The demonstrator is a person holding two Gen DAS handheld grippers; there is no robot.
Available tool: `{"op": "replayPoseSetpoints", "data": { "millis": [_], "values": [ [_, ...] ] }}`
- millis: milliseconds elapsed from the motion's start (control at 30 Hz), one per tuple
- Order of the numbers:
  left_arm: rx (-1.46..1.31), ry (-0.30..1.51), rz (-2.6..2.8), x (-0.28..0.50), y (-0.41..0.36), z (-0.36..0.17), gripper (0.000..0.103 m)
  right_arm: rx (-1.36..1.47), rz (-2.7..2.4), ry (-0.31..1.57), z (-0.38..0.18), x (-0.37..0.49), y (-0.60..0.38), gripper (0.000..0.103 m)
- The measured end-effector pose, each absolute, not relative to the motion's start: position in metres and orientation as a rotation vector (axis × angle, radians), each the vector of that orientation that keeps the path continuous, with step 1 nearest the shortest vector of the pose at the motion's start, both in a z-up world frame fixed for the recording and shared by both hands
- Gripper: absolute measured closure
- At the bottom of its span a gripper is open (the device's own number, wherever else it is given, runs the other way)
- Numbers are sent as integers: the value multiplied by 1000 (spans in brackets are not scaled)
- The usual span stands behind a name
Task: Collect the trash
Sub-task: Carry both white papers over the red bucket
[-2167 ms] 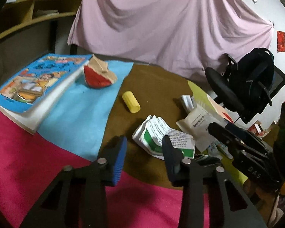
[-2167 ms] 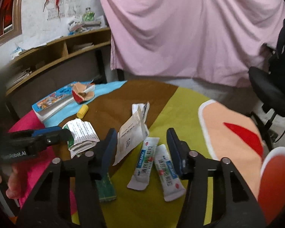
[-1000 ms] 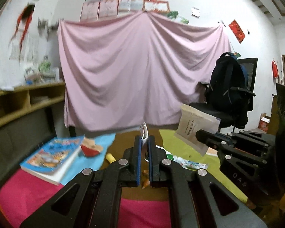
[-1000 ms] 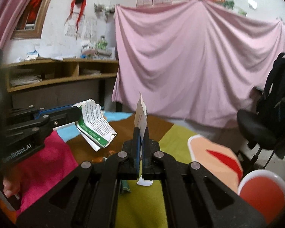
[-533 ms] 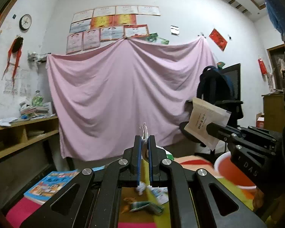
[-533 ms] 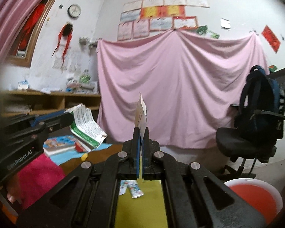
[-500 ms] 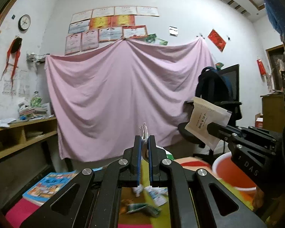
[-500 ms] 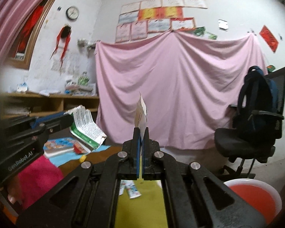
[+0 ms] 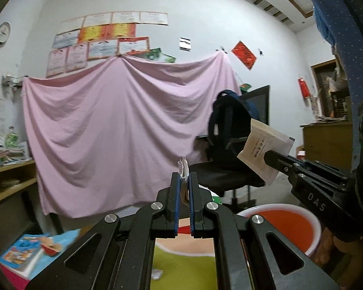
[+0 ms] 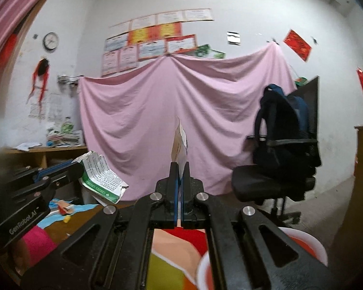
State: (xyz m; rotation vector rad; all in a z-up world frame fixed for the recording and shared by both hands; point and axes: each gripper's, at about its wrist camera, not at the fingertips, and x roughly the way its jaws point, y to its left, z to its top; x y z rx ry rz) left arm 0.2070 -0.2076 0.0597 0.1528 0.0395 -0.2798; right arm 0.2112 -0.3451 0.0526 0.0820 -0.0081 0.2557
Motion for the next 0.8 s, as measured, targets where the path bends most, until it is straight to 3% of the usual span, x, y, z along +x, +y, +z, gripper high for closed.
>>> {"op": "replayPoseSetpoints", "data": {
  "millis": [800],
  "values": [
    [26,406,-488,294,-296,38,98,274,100,339,10,255,-443,72]
  ]
}}
